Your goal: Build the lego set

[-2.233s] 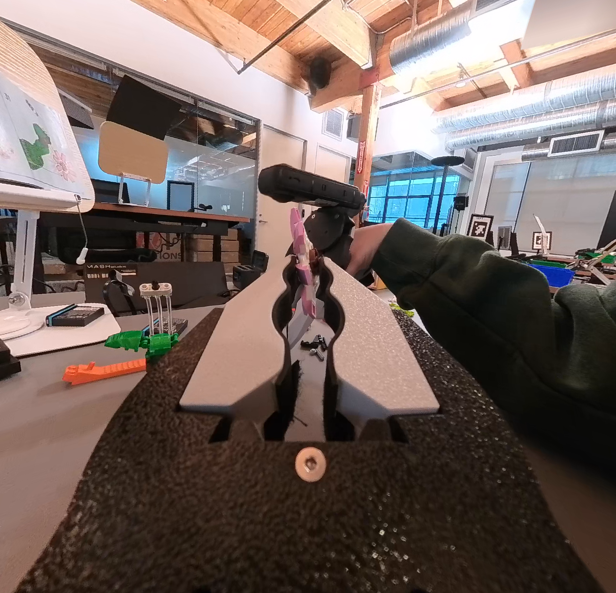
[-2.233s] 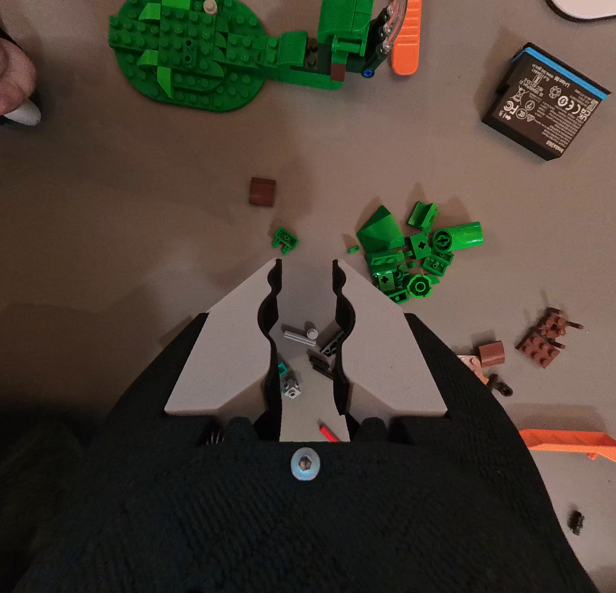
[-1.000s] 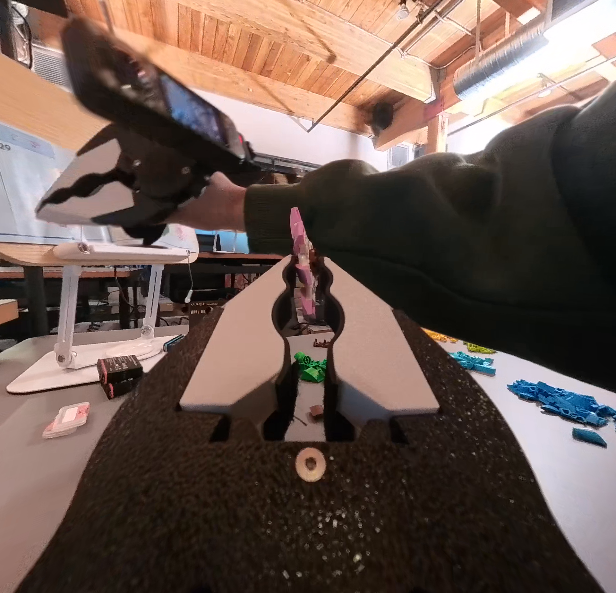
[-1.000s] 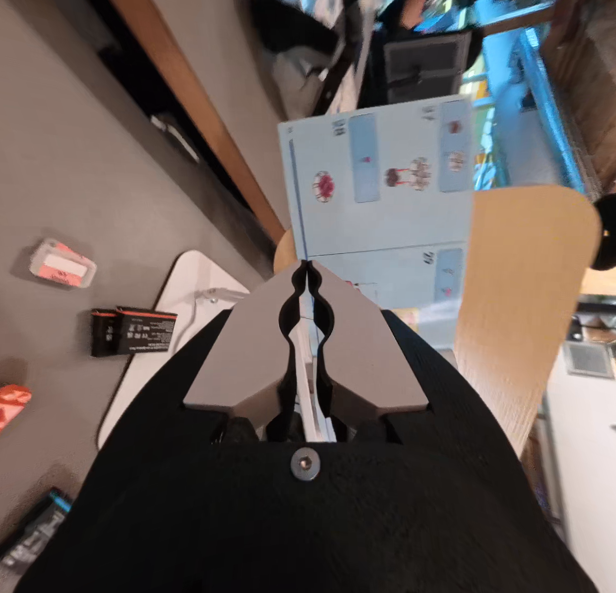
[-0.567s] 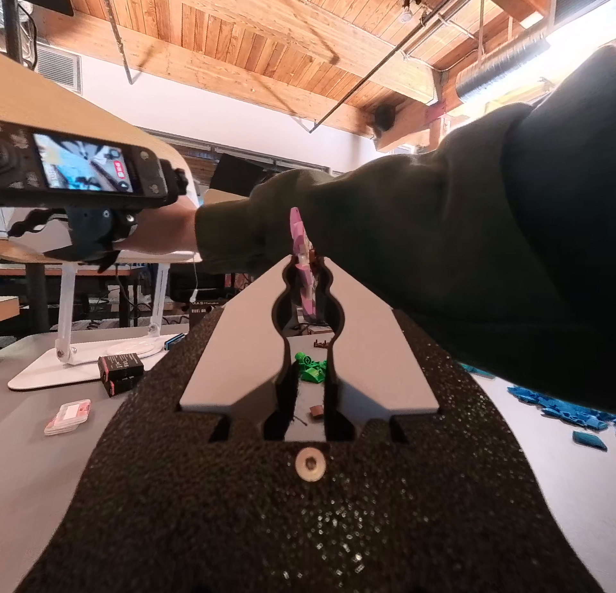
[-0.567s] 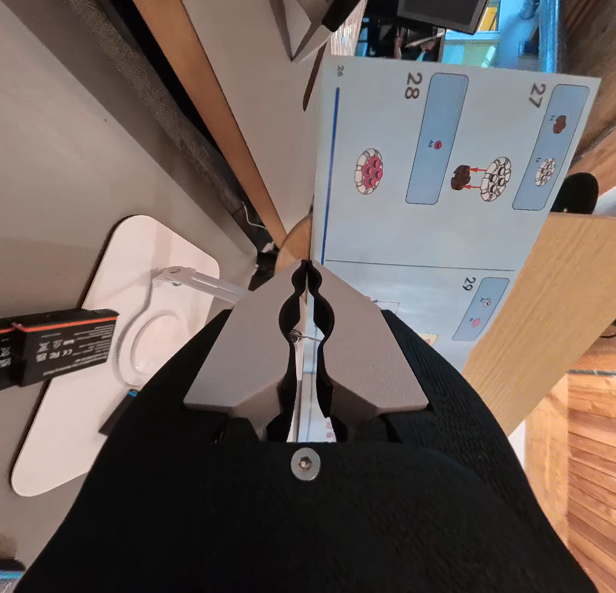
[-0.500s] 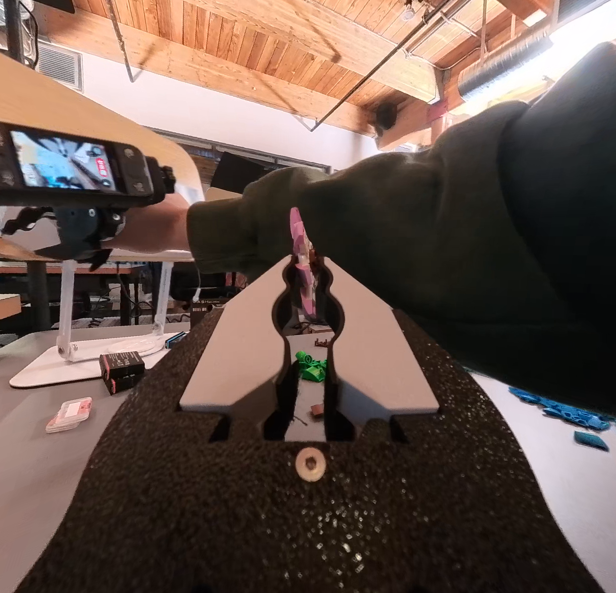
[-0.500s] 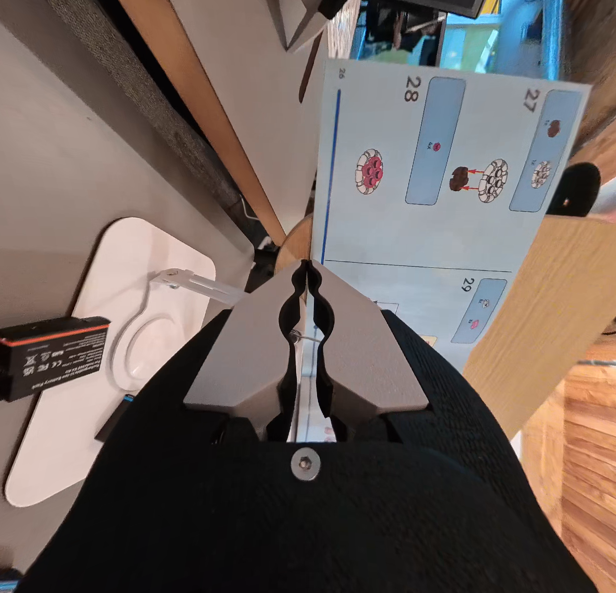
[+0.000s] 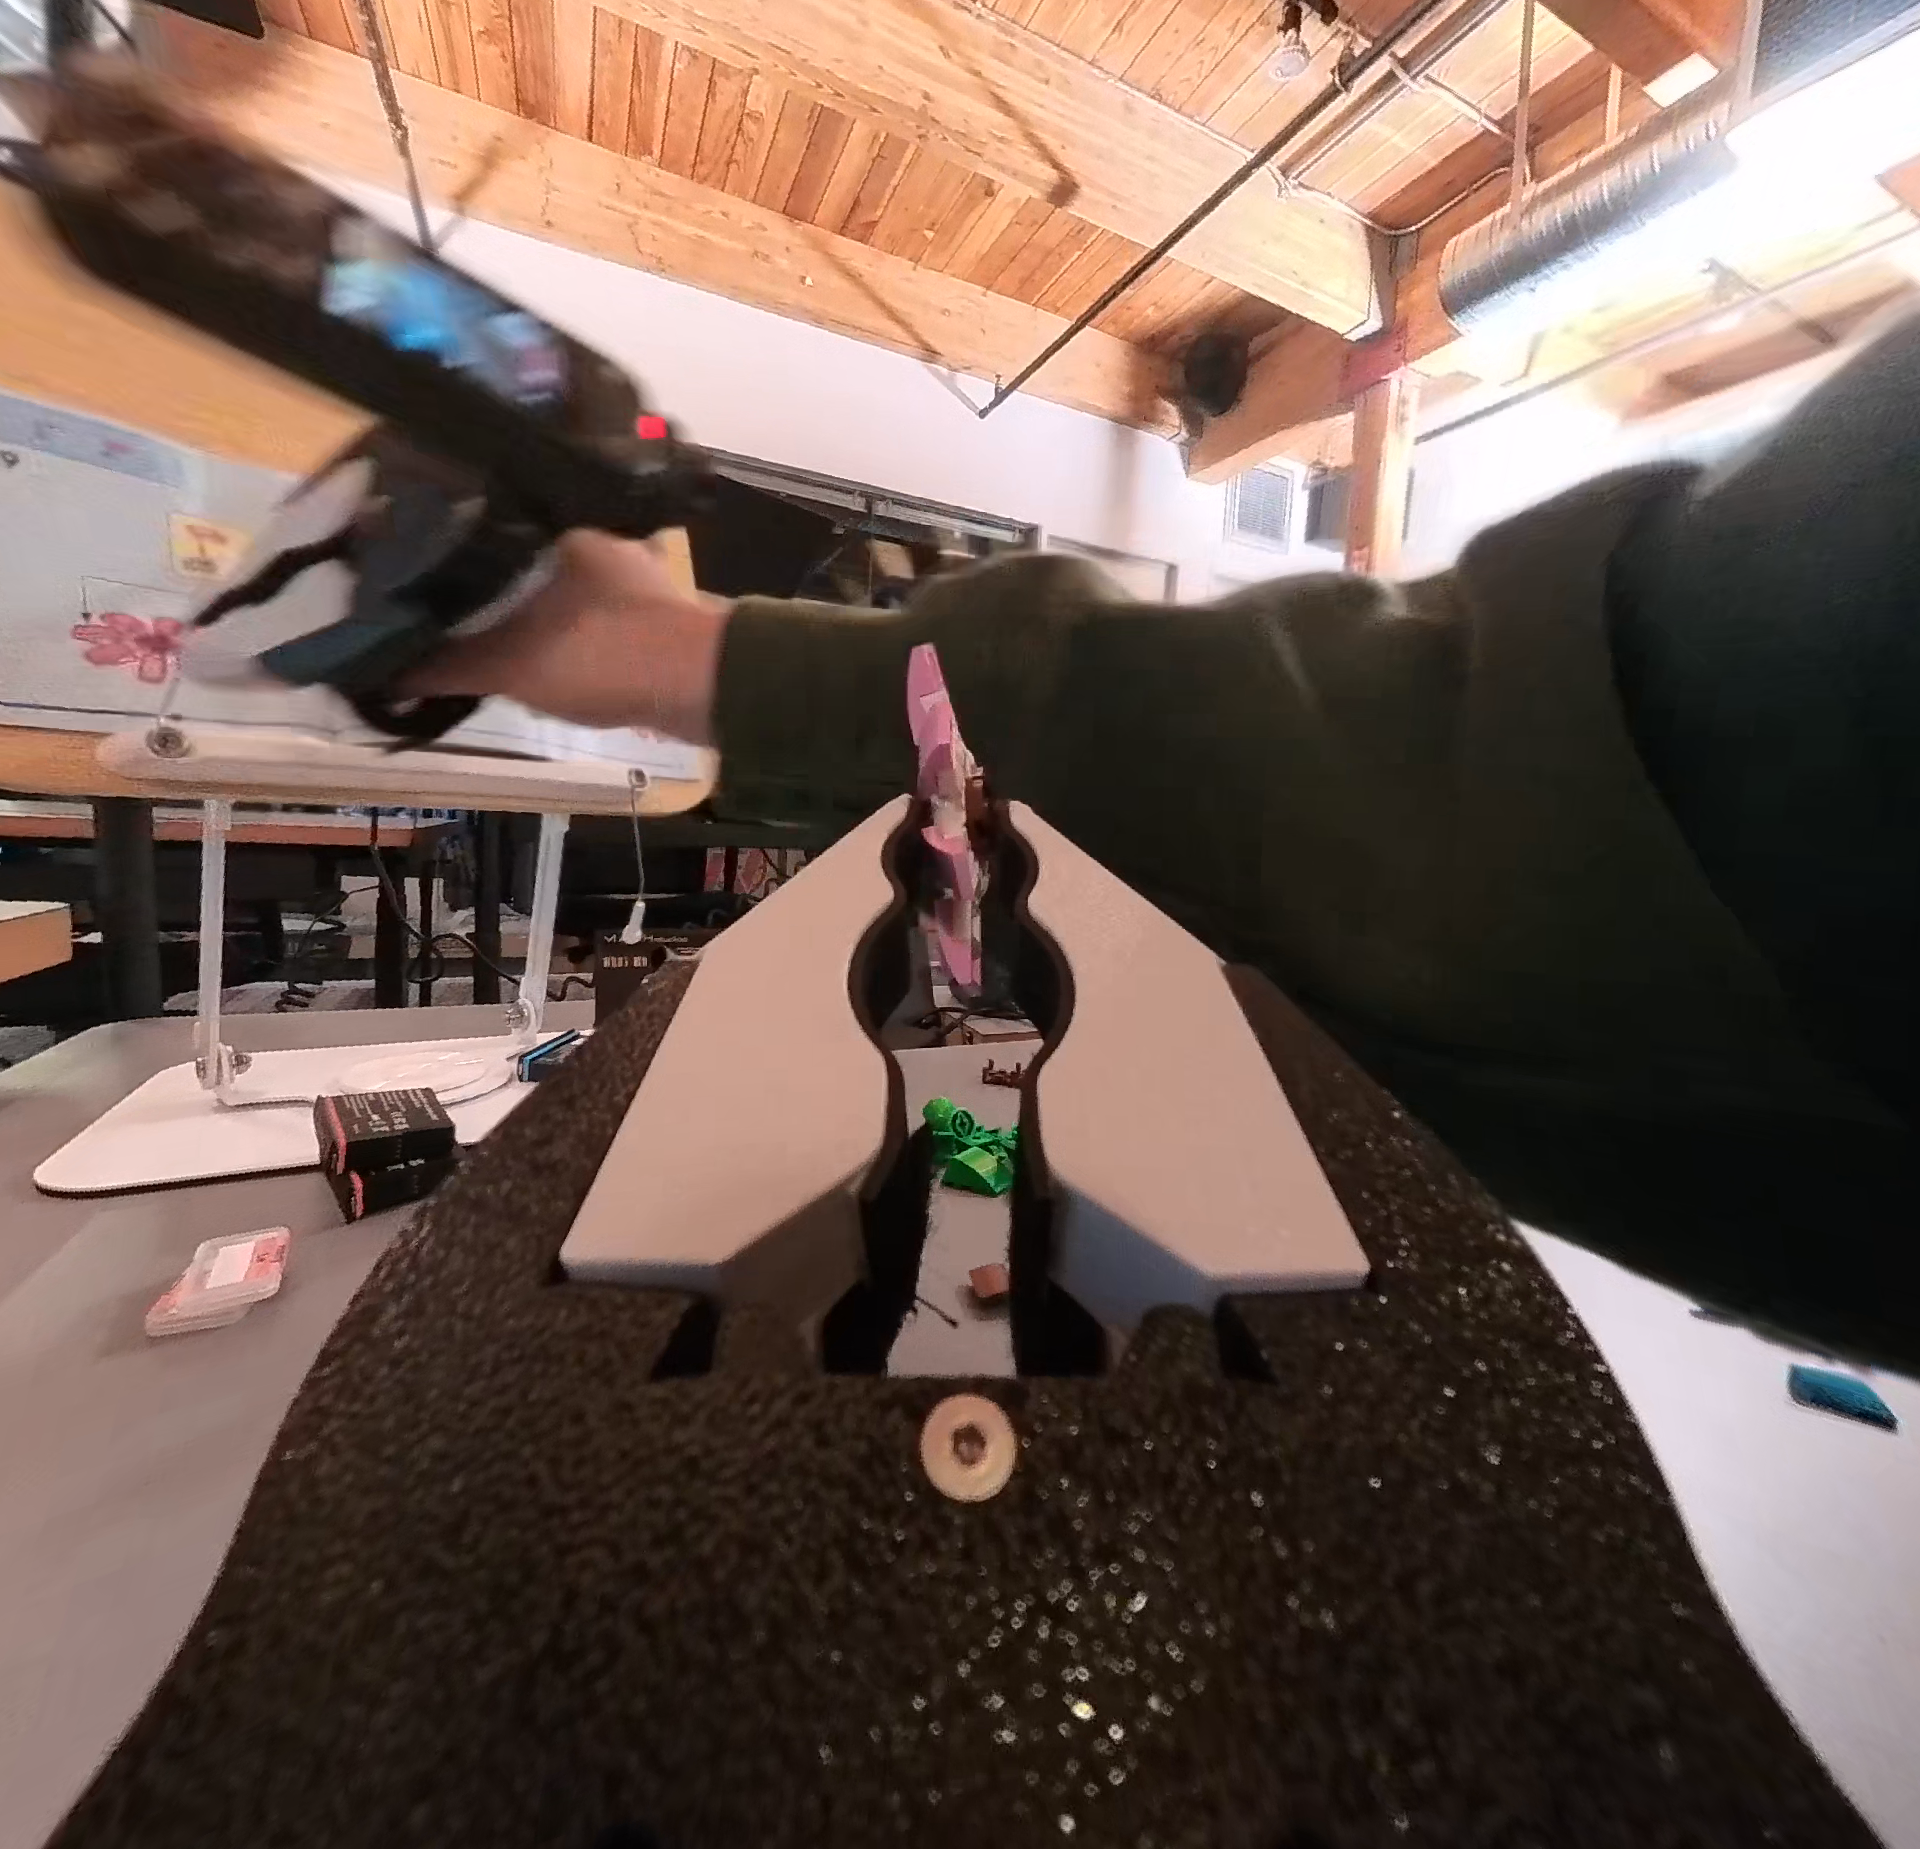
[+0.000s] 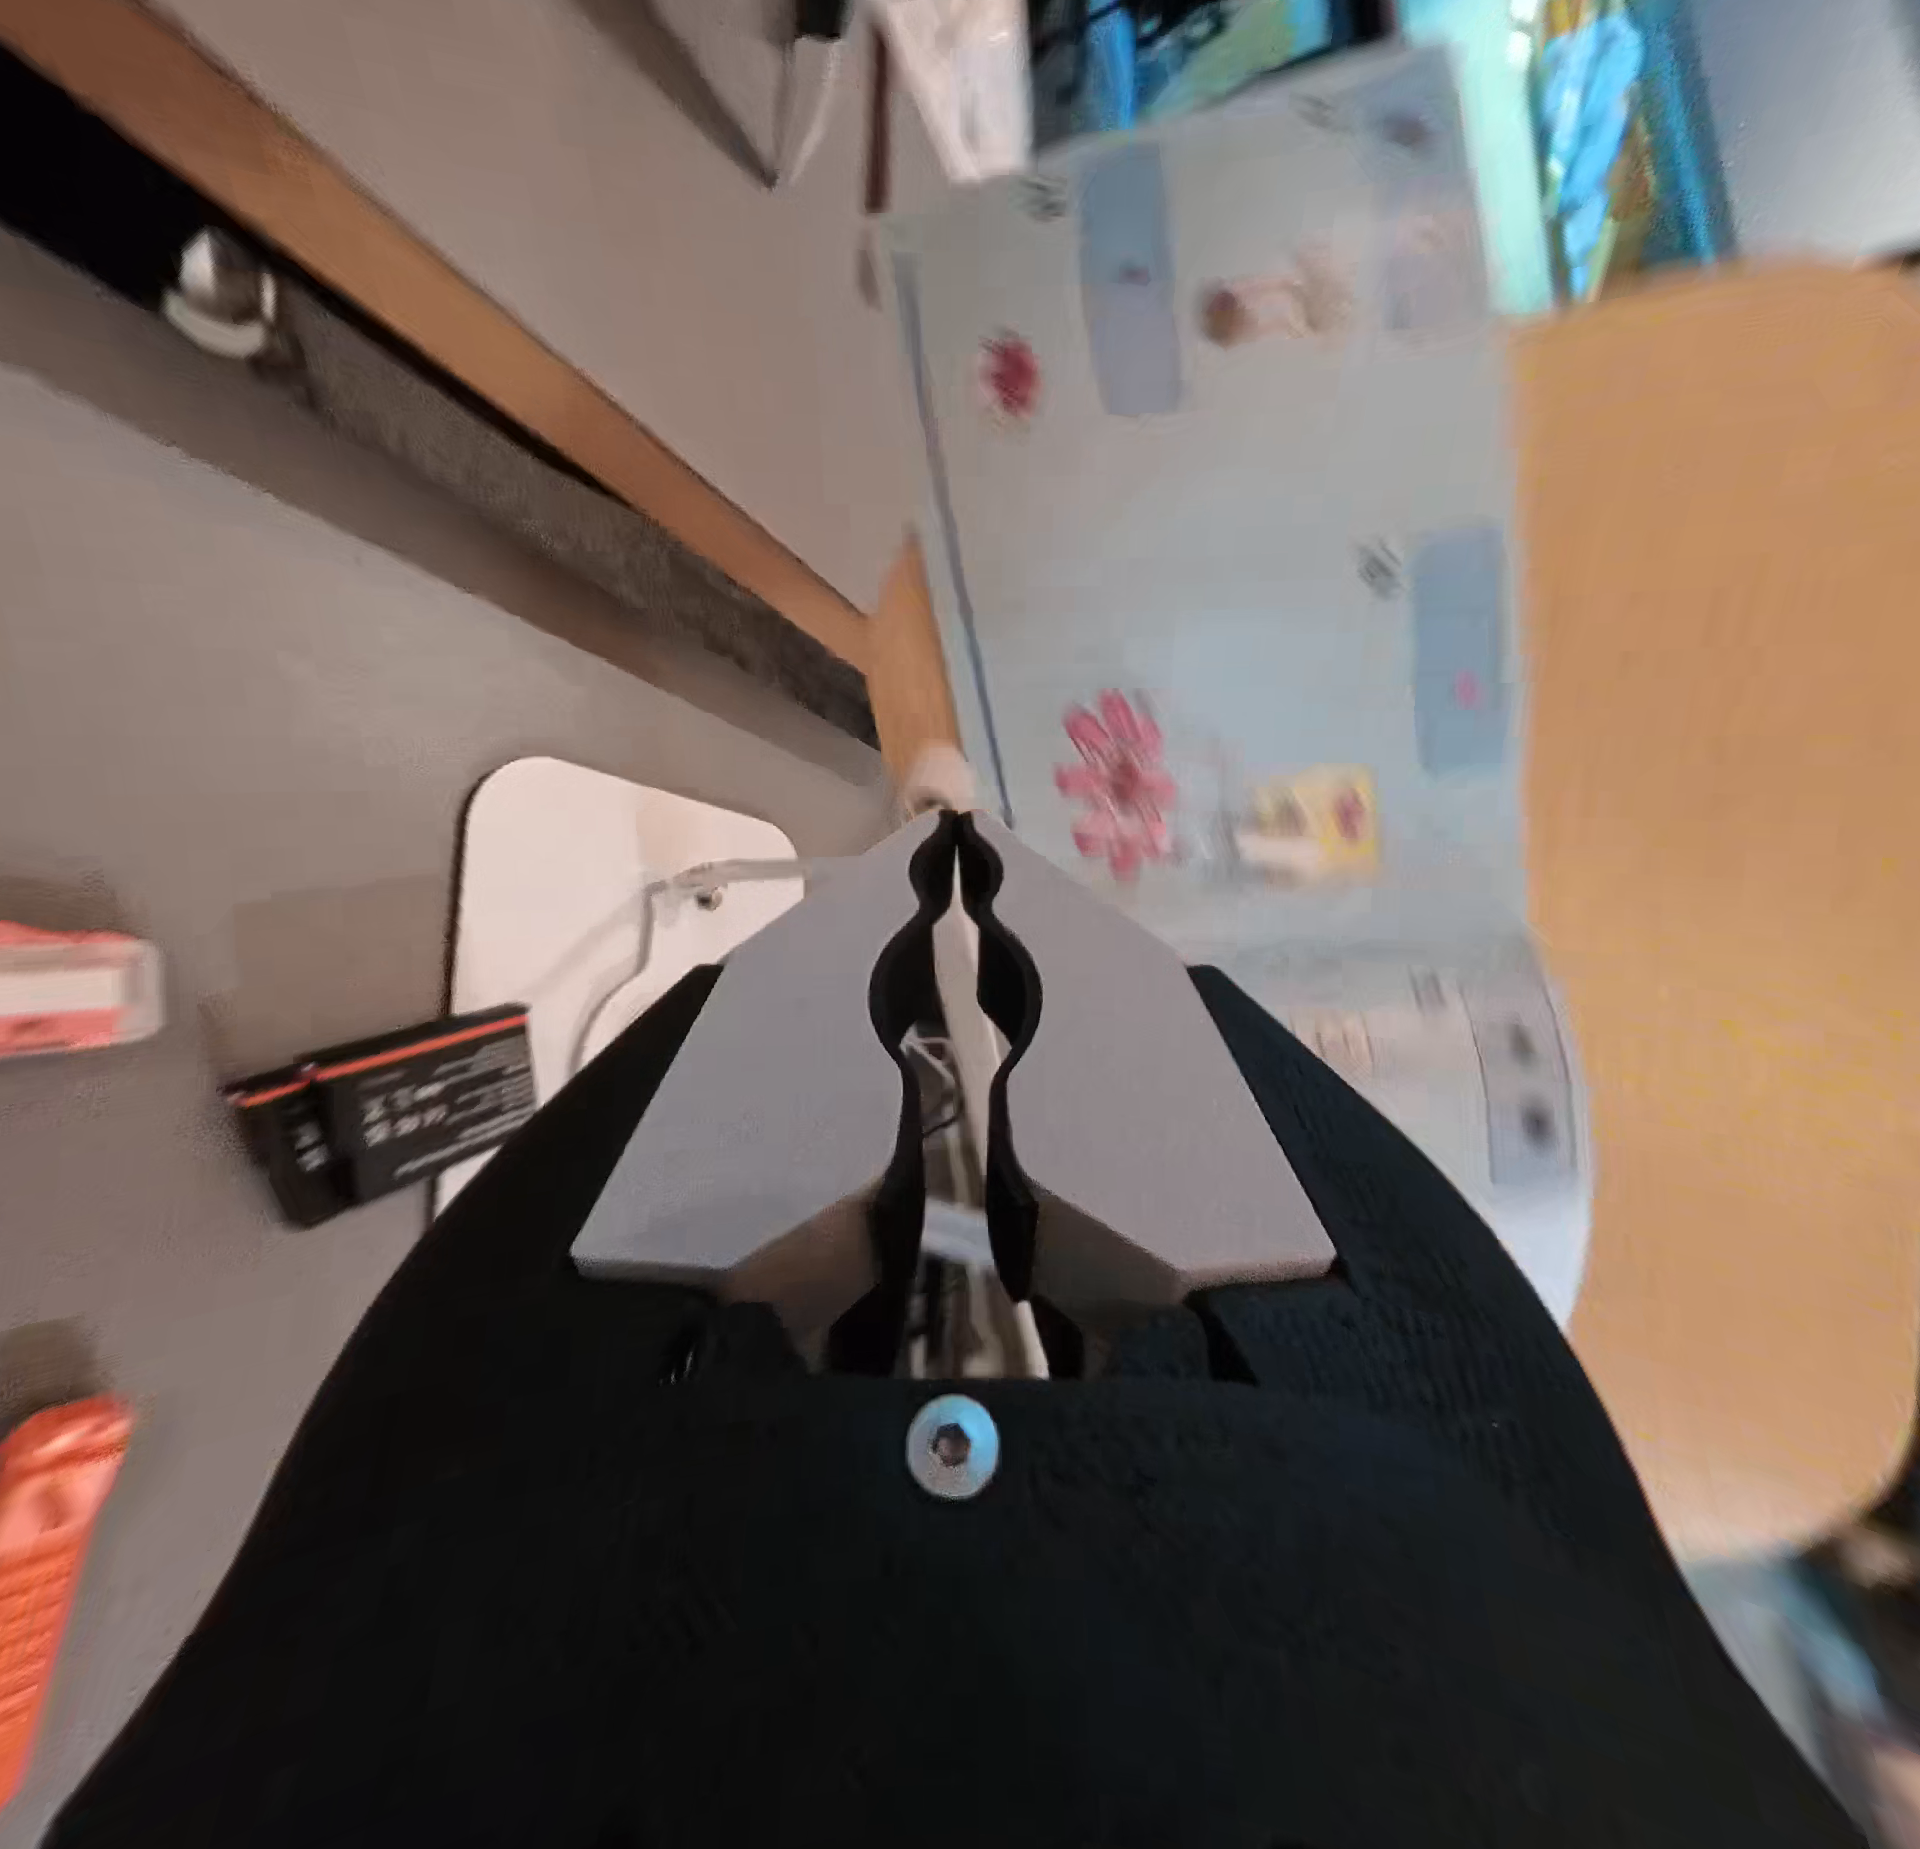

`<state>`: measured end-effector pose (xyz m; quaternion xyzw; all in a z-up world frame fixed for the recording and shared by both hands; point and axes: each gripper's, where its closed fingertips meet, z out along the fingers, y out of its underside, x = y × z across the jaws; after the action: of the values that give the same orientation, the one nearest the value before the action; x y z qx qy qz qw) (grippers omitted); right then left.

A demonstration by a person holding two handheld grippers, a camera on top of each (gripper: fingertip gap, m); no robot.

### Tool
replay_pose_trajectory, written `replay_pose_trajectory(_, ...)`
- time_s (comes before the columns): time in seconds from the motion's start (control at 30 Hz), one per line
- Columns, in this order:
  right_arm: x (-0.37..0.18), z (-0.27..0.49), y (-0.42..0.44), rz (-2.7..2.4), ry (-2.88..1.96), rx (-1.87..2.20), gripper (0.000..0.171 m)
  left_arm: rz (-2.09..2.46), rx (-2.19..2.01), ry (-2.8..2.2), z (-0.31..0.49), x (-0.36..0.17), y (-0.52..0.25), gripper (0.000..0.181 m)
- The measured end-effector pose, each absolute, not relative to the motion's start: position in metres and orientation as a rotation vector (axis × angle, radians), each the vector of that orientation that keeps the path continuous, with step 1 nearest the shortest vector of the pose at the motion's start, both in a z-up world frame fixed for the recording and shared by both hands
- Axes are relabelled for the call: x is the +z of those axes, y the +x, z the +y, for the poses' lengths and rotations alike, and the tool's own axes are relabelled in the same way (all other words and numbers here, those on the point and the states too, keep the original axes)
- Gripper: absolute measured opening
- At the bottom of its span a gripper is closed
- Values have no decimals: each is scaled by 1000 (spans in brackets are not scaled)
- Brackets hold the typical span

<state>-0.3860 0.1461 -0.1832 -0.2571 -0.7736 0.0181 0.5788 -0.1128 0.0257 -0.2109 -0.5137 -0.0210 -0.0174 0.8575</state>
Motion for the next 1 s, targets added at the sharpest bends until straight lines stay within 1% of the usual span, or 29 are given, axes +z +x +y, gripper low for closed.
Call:
replay_pose_trajectory(0.1, -150, 173, -310, -1599, -880, 335, 0, -59, -43, -1081, 26, -212, -115, 10)
replay_pose_trajectory(0.2, -130, 188, -217, -1301, -1139, 713, 0, -72, -52, -1084, 26, -213, -117, 9)
replay_pose_trajectory(0.3, -130, 179, -138, -1005, -1188, 904, 2, -79, -59, -1089, 27, -214, -118, 9)
replay_pose_trajectory(0.37, -148, 160, -110, -940, -1163, 925, 2, -76, -58, -1092, 28, -215, -117, 9)
replay_pose_trajectory(0.47, -180, 149, -91, -922, -1154, 783, 2, -72, -59, -1096, 28, -215, -117, 9)
replay_pose_trajectory(0.53, -193, 141, -89, -914, -1130, 772, 3, -70, -60, -1099, 28, -216, -116, 9)
replay_pose_trajectory(0.73, -239, 138, -86, -1077, -1152, 616, 4, -89, -88, -1108, 30, -218, -117, 9)
replay_pose_trajectory(0.87, -275, 154, -84, -1208, -1360, 639, 15, -117, -122, -1104, 30, -219, -120, 9)
replay_pose_trajectory(0.93, -287, 164, -80, -1229, -1438, 634, 30, -127, -135, -1104, 31, -219, -120, 9)
replay_pose_trajectory(1.0, -298, 172, -73, -1266, -1488, 622, 34, -116, -137, -1103, 31, -218, -118, 9)
